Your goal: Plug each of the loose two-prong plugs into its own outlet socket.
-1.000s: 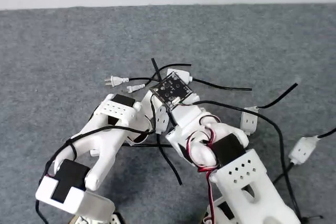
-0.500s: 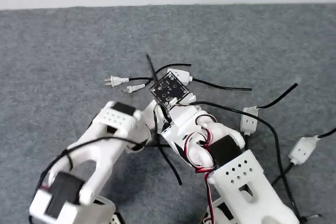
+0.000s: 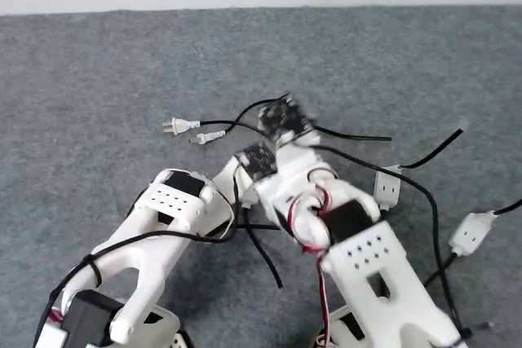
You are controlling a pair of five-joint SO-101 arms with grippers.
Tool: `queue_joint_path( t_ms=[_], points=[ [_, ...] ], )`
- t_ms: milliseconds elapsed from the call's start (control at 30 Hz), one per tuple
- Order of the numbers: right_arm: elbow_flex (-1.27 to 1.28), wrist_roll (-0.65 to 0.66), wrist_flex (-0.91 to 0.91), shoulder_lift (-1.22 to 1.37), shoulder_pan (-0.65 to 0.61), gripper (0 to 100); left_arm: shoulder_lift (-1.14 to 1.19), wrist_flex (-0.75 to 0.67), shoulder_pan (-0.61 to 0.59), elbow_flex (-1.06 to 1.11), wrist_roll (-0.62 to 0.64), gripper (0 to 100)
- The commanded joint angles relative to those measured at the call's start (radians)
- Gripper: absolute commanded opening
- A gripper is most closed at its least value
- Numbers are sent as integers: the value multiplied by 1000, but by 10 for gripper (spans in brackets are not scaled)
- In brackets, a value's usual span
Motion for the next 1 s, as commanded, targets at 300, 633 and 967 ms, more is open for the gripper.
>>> queue_joint_path(
  t_ms=[300,633,967],
  points=[
    [-69,-100,-305,326,44,7,-37,-265,-235,18,259,13],
    [-115,-69,-348,389,44,7,-37,-265,-233,18,259,13],
    [-127,-18,-358,424,18,7,-37,-267,-232,18,259,13]
  ],
)
